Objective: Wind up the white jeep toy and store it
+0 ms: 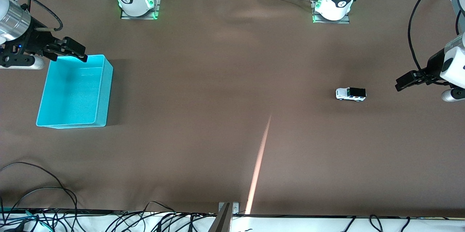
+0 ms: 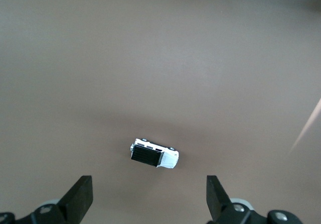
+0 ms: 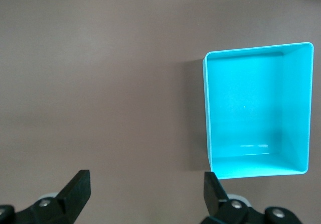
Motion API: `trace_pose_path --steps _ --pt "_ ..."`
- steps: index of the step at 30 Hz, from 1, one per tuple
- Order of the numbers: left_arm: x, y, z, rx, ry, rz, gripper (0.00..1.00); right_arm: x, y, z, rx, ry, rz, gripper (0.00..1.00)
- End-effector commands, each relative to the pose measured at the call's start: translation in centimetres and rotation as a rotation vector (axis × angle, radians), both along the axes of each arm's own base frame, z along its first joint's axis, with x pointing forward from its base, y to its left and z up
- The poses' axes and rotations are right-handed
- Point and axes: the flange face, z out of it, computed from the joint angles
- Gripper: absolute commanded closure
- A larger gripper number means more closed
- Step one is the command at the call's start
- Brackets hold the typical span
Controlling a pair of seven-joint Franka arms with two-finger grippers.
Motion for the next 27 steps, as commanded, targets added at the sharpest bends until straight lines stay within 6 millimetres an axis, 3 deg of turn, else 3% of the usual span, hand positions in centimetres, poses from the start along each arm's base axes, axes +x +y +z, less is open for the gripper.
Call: trace_pose_path --steps 1,18,27 --pt "0.2 -0.1 0.4 -0.009 0.009 -0.021 0.00 -0.1 -0.2 0.1 -0.020 0.012 -0.019 0.00" --pt "0.2 -0.1 0.4 -0.004 0.009 -0.025 0.00 0.0 -0.3 0.3 -0.014 0.005 -0.021 0.00" --pt "0.1 -1.1 0.1 -0.008 0.024 -0.043 0.00 -0.1 -0.6 0.2 -0.018 0.010 -0.025 0.00"
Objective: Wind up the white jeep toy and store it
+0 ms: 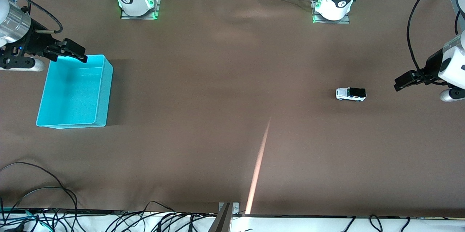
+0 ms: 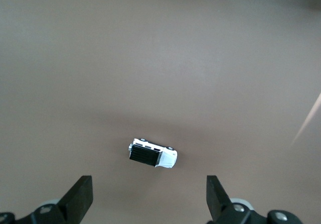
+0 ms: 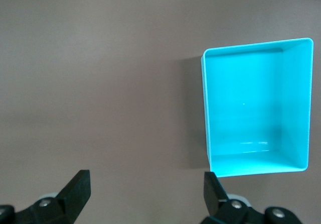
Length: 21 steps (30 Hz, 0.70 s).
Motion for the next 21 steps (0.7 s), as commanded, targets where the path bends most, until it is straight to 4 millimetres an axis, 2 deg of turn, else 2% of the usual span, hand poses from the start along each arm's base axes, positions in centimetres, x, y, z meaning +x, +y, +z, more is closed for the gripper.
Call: trace_pose_path --steps 1,5,11,21 --pt "0.0 -0.5 0.1 -0.007 0.032 -0.035 0.00 -0.2 -0.3 0.6 -0.016 -0.001 -0.014 0.00" --pt "-0.2 -0.6 -0.2 -0.009 0.048 -0.060 0.00 -0.2 -0.4 0.6 -0.018 -0.001 -0.016 0.00" --pt "-0.5 -0.7 -0.7 -0.019 0.087 -0.191 0.00 -0.2 -0.4 0.6 -0.018 -0.002 -0.014 0.00" --pt "-0.3 -0.8 -1.2 -0.023 0.103 -0.191 0.00 -0.7 -0.2 0.4 -0.020 0.008 -0.012 0.00"
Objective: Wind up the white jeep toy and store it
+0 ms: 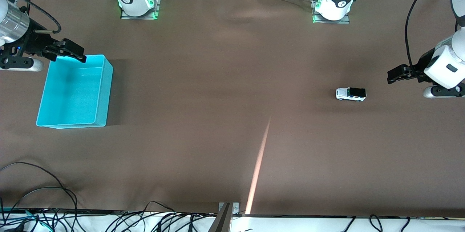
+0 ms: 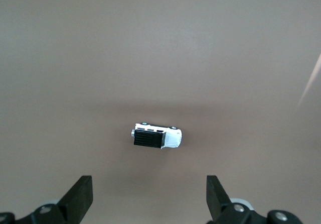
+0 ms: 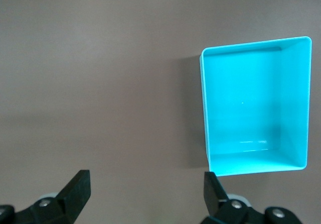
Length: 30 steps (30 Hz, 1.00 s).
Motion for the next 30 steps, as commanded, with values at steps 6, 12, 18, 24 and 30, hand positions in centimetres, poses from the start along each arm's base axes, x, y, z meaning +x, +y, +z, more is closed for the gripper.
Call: trace_pose_path --steps 6,12,18,24,30 --pt "0.3 -0.4 -0.5 -0.016 0.025 -0.035 0.00 -1.2 -0.2 0.1 -0.020 0.012 -0.010 0.00" --pt "0.8 -0.2 -2.2 -0.019 0.064 -0.025 0.00 -1.3 -0.1 -0.1 -0.021 0.014 -0.007 0.00" --pt "0.9 0.2 -3.5 -0.018 0.090 0.013 0.00 -1.2 -0.3 -0.1 -0.020 0.013 -0.007 0.00" --pt "1.2 -0.1 -4.8 0.003 0.111 0.214 0.00 -1.1 -0.2 0.3 -0.020 -0.001 -0.004 0.00" --pt "1.4 -0.1 -7.7 0.046 0.174 0.444 0.00 -1.0 -0.3 0.1 -0.026 0.000 -0.004 0.00"
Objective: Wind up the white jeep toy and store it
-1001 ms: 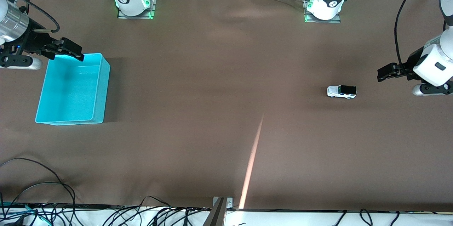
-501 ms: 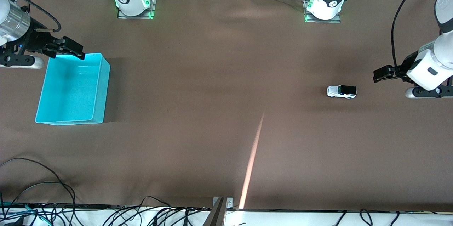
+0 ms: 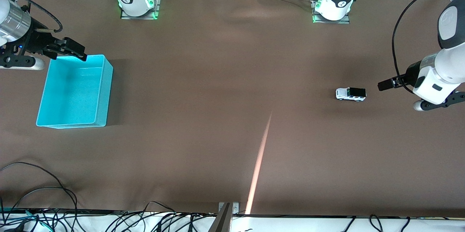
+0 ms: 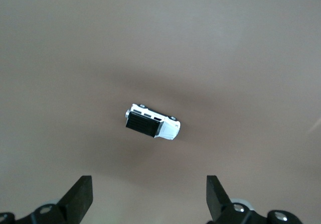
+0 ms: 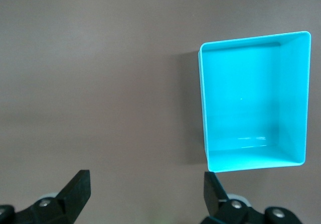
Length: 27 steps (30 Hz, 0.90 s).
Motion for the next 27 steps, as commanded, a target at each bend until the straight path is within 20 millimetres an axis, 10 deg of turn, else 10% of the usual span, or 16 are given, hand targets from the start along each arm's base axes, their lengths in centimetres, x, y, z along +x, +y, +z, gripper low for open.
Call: trace_pose_path --steps 1,27 --pt "0.2 -0.1 -2.4 0.030 0.066 0.195 0.00 -0.5 -0.3 0.3 -0.018 -0.009 -0.001 0.00" --pt "-5.8 -0.1 -14.3 0.267 -0.030 0.885 0.00 -2.3 -1.0 -0.1 -0.042 -0.069 -0.010 0.00"
